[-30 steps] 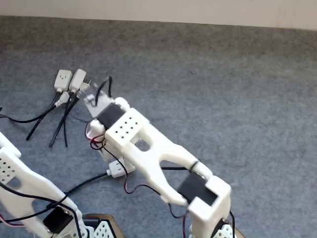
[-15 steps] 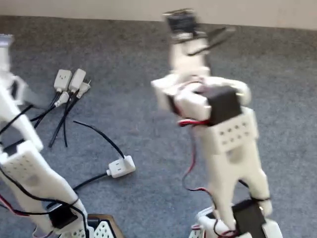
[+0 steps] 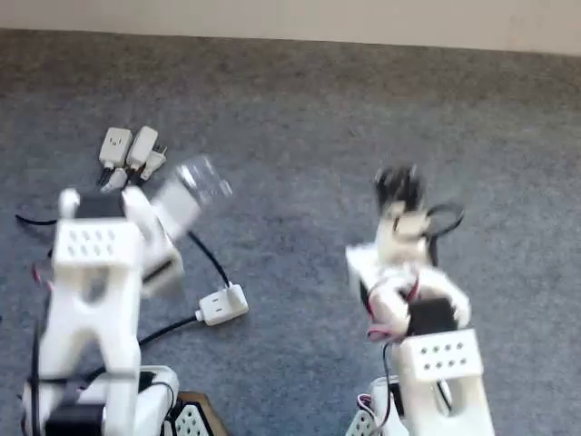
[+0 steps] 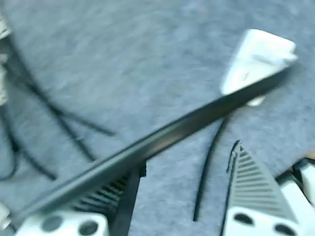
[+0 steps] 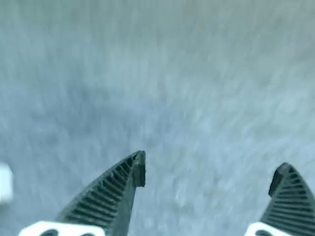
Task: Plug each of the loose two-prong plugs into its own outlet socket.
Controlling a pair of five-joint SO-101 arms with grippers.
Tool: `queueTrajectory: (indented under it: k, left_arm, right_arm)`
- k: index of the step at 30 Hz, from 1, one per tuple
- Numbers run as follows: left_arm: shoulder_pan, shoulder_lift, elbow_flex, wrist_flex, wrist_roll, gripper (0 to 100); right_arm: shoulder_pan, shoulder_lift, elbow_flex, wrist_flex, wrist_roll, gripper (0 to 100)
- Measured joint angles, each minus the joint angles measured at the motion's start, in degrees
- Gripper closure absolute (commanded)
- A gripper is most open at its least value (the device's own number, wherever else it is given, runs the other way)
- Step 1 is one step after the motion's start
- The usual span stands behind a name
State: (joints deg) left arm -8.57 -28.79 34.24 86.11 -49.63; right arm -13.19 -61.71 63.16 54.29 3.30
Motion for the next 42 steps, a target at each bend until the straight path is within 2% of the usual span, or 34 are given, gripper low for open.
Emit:
queueTrajectory:
  k: [3, 6, 15, 21, 26, 32, 37, 42]
  left_arm:
    - [2.7, -8.6, 11.7, -3.1, -0.4, 73]
    - [5.5, -13.5, 18.5, -6.5, -0.3, 73]
    - [12.2, -15.6, 29.9, -24.8, 7.4, 73]
    - [17.6, -15.6, 34.4, -33.1, 10.7, 73]
    - [18.4, -15.6, 38.0, -36.4, 10.7, 75]
    - [18.6, -16.0, 41.5, -39.7, 11.0, 100]
    - [17.9, -16.1, 40.6, -39.8, 9.8, 100]
    - [12.9, -16.1, 32.5, -32.0, 9.2, 100]
  right_arm:
    - [0.2, -6.1, 12.1, -1.3, 1.1, 62.3]
    - [0.3, -10.1, 17.5, -1.7, 1.4, 62.3]
    - [0.2, -14.8, 21.1, -1.8, 1.4, 62.3]
    - [0.2, -14.8, 22.4, -1.8, 1.4, 62.3]
    - [0.2, -14.8, 22.4, -2.4, 1.4, 62.3]
    - [0.2, -14.8, 22.4, -3.4, 1.4, 62.3]
    - [0.2, -14.8, 22.4, -3.4, 1.4, 62.3]
    - [0.2, -14.8, 22.4, -3.4, 1.4, 62.3]
